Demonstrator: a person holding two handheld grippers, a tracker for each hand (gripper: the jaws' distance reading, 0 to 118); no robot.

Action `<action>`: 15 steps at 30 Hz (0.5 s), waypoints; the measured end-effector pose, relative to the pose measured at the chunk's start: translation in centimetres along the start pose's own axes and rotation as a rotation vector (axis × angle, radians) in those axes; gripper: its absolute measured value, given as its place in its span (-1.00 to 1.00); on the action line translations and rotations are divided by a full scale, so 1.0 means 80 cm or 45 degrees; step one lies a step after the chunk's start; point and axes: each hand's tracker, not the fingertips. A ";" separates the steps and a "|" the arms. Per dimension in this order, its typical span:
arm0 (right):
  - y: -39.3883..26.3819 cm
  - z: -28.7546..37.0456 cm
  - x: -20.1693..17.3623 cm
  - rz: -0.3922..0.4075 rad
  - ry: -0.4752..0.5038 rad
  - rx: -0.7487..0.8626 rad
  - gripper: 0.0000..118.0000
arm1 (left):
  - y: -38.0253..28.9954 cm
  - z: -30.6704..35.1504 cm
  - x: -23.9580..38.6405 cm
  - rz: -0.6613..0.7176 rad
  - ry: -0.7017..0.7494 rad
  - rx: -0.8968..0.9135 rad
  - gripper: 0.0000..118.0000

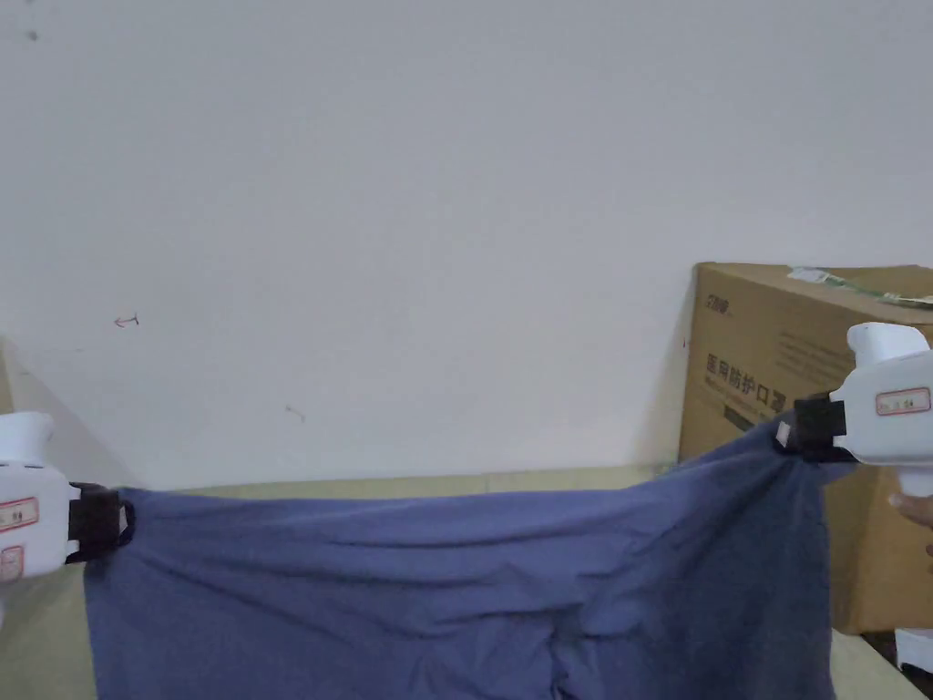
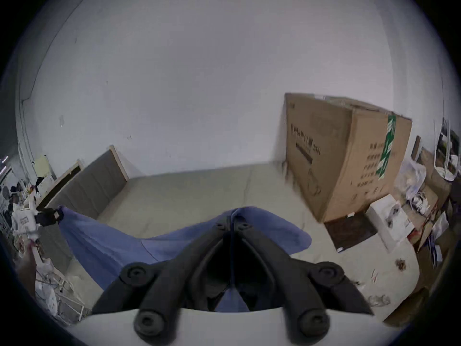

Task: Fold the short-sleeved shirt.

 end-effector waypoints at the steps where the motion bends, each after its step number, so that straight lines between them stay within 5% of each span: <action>1: 0.009 0.007 -0.003 -0.001 -0.001 0.015 -1.00 | 0.009 0.001 -0.002 -0.009 0.010 0.015 -0.93; 15: 0.157 -0.005 -0.033 0.014 -0.039 0.184 -1.00 | 0.150 -0.002 0.001 -0.051 0.074 0.165 -0.93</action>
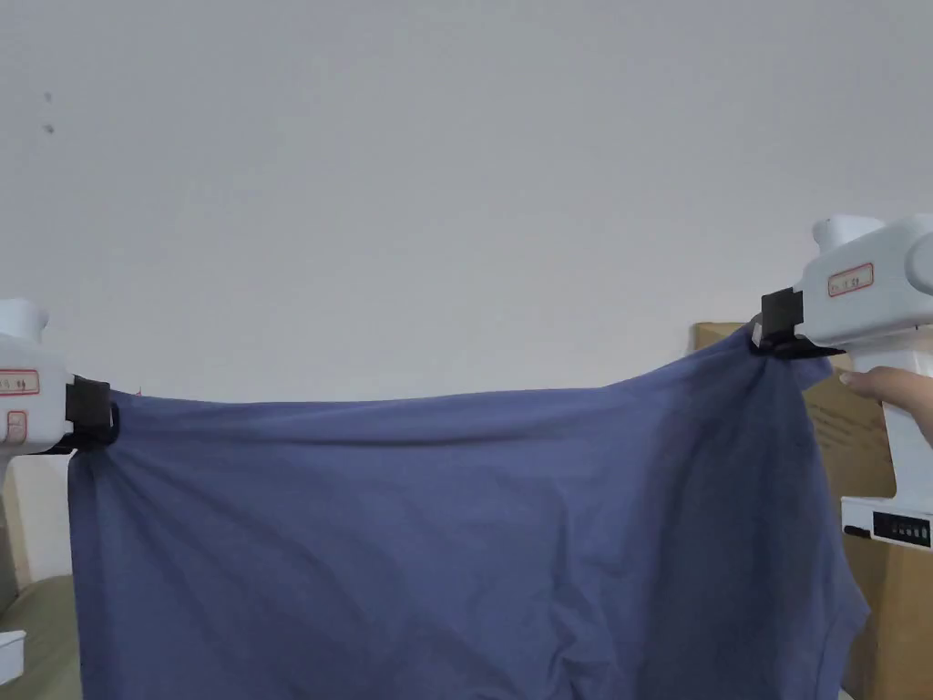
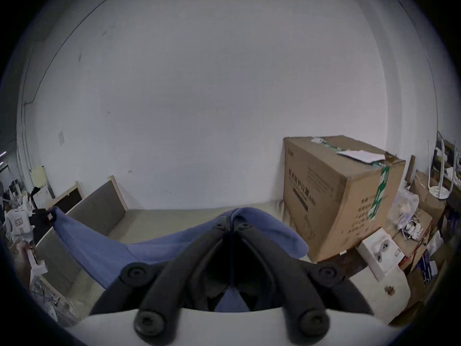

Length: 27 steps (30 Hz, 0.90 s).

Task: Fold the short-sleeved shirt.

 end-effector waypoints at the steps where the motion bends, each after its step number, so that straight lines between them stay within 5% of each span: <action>1: 0.010 -0.007 -0.002 0.000 -0.002 0.011 -1.00 | 0.006 -0.008 0.000 0.008 0.006 0.009 -0.93; 18: 0.120 -0.166 -0.050 0.071 -0.113 0.202 -1.00 | 0.081 -0.167 0.000 0.114 0.045 0.124 -0.93; 27: 0.036 -0.265 -0.049 0.123 -0.144 0.079 -1.00 | 0.020 -0.264 -0.005 0.140 0.105 -0.008 -0.93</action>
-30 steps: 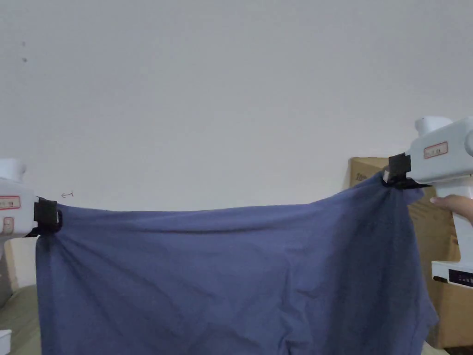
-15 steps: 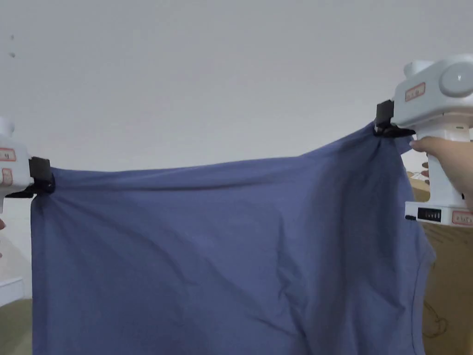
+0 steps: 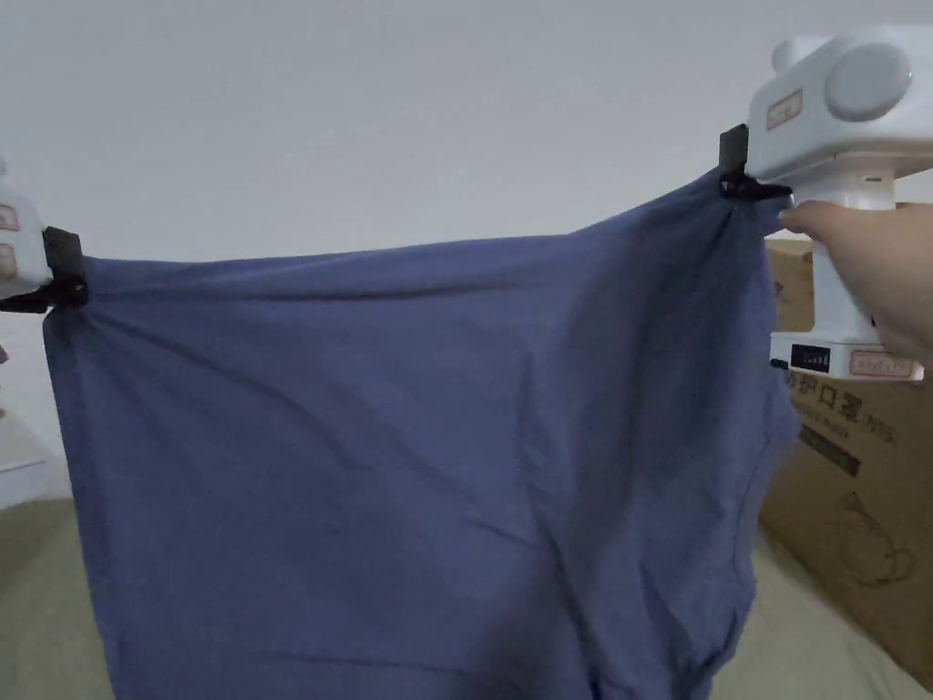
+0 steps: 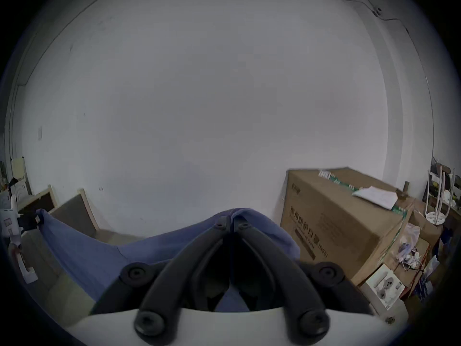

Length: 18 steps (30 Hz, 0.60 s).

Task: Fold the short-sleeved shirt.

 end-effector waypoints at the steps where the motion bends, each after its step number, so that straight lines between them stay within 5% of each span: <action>1: -0.018 -0.027 0.004 -0.003 0.006 -0.052 -1.00 | -0.018 -0.012 -0.002 -0.006 0.005 -0.047 -0.93; 8: -0.316 -0.074 0.031 -0.187 0.066 -0.648 -1.00 | -0.247 -0.066 -0.058 0.048 -0.013 -0.582 -0.93; 12: -0.478 -0.031 0.056 -0.151 0.098 -1.011 -1.00 | -0.381 -0.035 -0.101 0.056 -0.008 -0.838 -0.94; 18: -0.588 0.102 0.102 -0.192 0.191 -1.239 -1.00 | -0.481 0.069 -0.141 0.013 -0.073 -1.032 -0.93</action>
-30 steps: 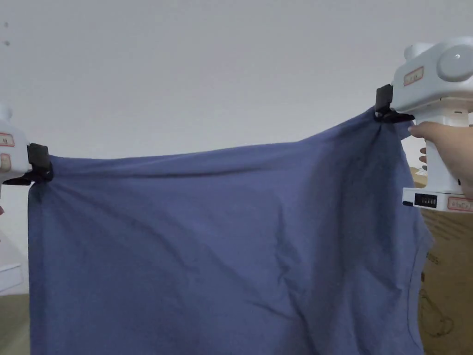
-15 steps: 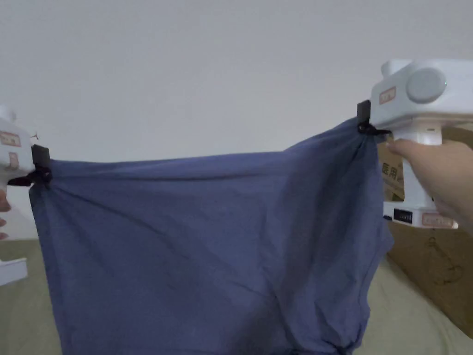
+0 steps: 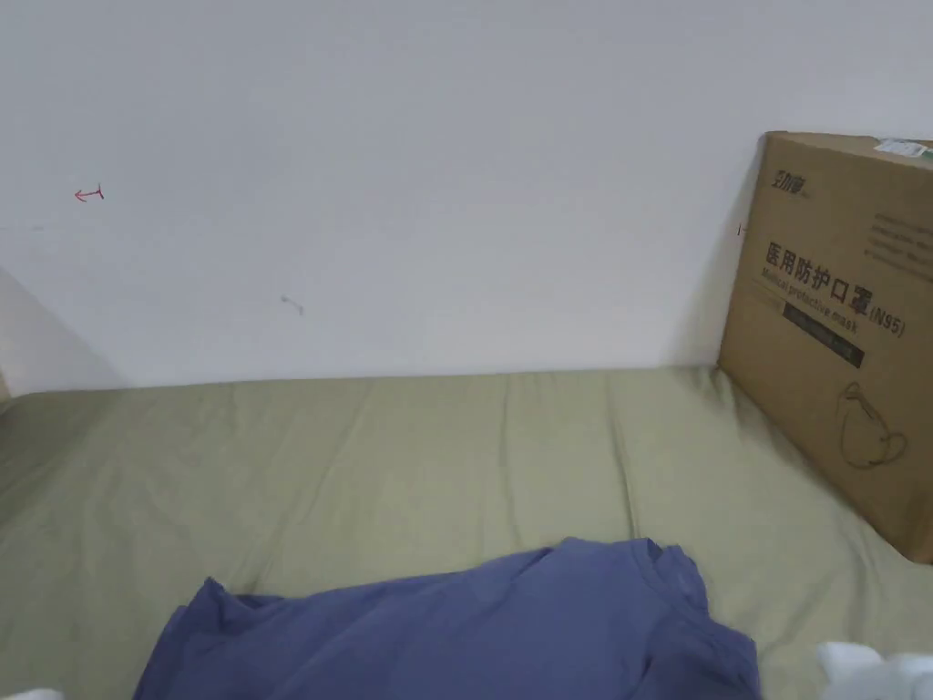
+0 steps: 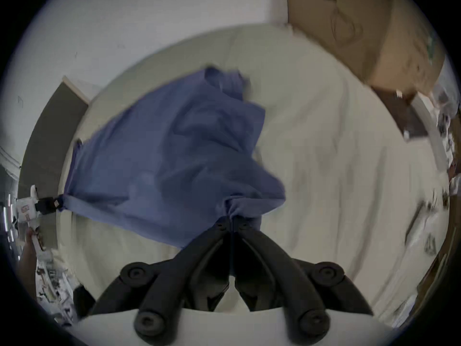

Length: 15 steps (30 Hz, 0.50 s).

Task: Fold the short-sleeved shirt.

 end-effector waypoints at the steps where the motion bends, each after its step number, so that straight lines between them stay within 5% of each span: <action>1: -0.020 0.007 0.006 0.002 0.017 -0.023 -1.00 | -0.016 0.007 -0.003 -0.007 -0.010 -0.019 -0.93; 5: -0.100 0.038 0.021 0.112 -0.006 -0.109 -1.00 | -0.082 0.033 -0.014 -0.048 -0.019 -0.092 -0.93; 15: -0.196 0.064 0.030 0.151 -0.037 -0.245 -1.00 | -0.179 0.068 -0.008 -0.108 -0.025 -0.179 -0.93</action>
